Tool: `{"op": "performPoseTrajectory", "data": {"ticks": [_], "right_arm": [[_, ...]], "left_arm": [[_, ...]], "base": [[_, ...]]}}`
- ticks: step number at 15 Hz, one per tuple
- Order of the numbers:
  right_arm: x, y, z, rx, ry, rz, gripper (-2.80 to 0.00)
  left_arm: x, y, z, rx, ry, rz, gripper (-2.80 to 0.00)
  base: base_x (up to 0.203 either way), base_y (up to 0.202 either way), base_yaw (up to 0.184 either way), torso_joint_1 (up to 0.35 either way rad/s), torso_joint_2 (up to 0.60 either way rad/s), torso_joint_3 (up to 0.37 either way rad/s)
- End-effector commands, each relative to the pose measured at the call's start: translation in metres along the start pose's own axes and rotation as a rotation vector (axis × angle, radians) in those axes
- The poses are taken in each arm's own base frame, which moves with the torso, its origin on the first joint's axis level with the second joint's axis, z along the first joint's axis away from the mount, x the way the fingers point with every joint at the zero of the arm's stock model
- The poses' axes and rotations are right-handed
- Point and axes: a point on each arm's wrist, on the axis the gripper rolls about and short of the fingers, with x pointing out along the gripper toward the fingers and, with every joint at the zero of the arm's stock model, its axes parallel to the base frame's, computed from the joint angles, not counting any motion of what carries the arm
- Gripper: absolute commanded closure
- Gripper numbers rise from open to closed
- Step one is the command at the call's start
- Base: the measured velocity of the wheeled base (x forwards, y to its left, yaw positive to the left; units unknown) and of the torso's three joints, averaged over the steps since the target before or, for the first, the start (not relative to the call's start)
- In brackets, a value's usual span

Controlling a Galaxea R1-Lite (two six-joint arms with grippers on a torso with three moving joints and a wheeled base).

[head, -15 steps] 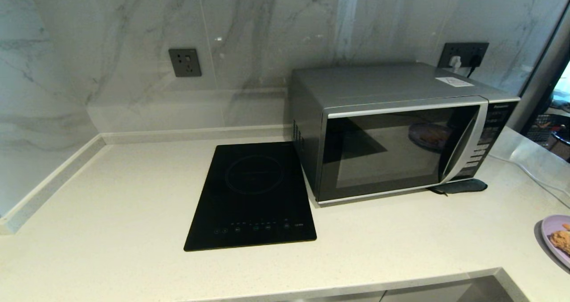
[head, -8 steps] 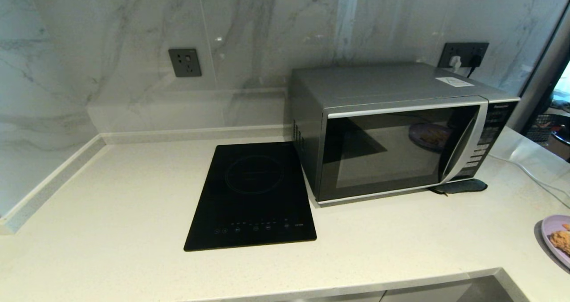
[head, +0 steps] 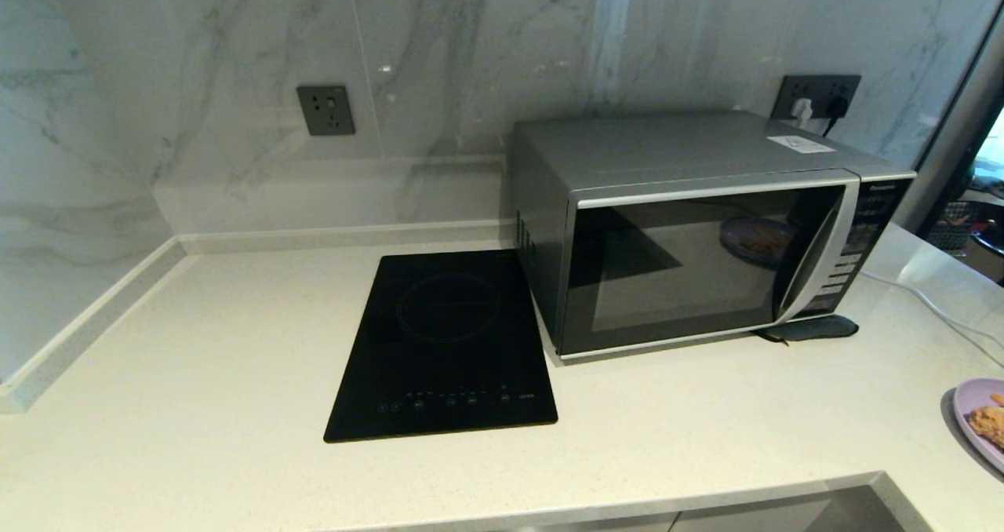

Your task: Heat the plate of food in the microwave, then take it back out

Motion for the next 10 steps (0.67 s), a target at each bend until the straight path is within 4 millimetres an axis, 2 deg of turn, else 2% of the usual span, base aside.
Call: {"op": "performPoseTrajectory", "data": {"ticks": [1,10], "right_arm": [[0.0002,0.0,-0.0004,0.001,0.002,-0.001,0.0],[0.0002,-0.0001,-0.0003,0.002,0.002,0.0,0.0]], "left_arm": [[0.0001,0.0,0.0,0.0,0.0,0.001,0.0],[0.0001,0.0,0.0,0.0,0.0,0.001,0.0]], "base": [[0.0,0.0,0.0,0.0,0.0,0.0],[0.0,0.0,0.0,0.0,0.0,0.0]]}}
